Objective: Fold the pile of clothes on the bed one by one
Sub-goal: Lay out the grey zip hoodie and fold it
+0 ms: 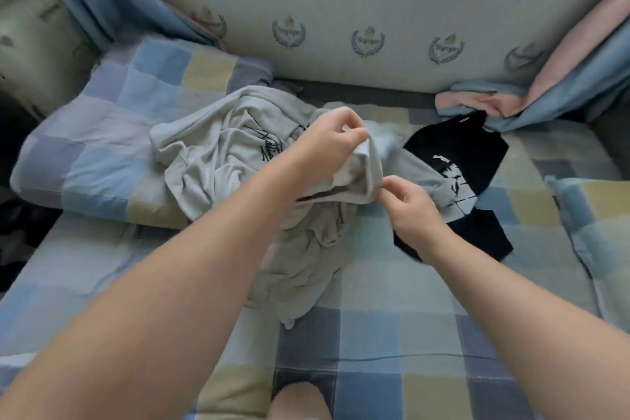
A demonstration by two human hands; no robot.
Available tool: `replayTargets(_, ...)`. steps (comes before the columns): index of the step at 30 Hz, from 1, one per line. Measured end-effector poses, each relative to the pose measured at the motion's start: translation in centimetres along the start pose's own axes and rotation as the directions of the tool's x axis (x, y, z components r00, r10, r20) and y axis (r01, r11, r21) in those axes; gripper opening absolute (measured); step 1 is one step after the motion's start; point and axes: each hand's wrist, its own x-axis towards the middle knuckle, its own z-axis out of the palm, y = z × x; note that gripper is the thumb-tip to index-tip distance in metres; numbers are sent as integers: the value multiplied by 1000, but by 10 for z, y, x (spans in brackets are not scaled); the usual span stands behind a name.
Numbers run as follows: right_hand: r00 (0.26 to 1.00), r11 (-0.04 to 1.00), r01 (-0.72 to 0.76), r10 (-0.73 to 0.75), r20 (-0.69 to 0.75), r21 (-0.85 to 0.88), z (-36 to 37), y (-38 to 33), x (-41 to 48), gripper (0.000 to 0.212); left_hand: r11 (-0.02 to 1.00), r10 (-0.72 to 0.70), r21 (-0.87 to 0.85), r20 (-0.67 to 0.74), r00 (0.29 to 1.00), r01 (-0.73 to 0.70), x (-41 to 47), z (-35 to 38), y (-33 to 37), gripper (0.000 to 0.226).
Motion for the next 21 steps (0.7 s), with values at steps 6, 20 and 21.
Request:
replayTargets(6, 989, 980, 95, -73, -128, 175, -122, -55, -136, 23, 992, 120, 63, -173, 978, -111, -117, 18, 159, 9)
replayTargets(20, 944, 917, 329, -323, -65, 227, -240, -239, -301, 21, 780, 95, 612, 90, 991, -130, -265, -76, 383, 40)
replayTargets(21, 934, 906, 355, -350, -63, 228, -239, -251, -309, 18, 758, 139, 633, 80, 987, -158, -272, -86, 393, 39)
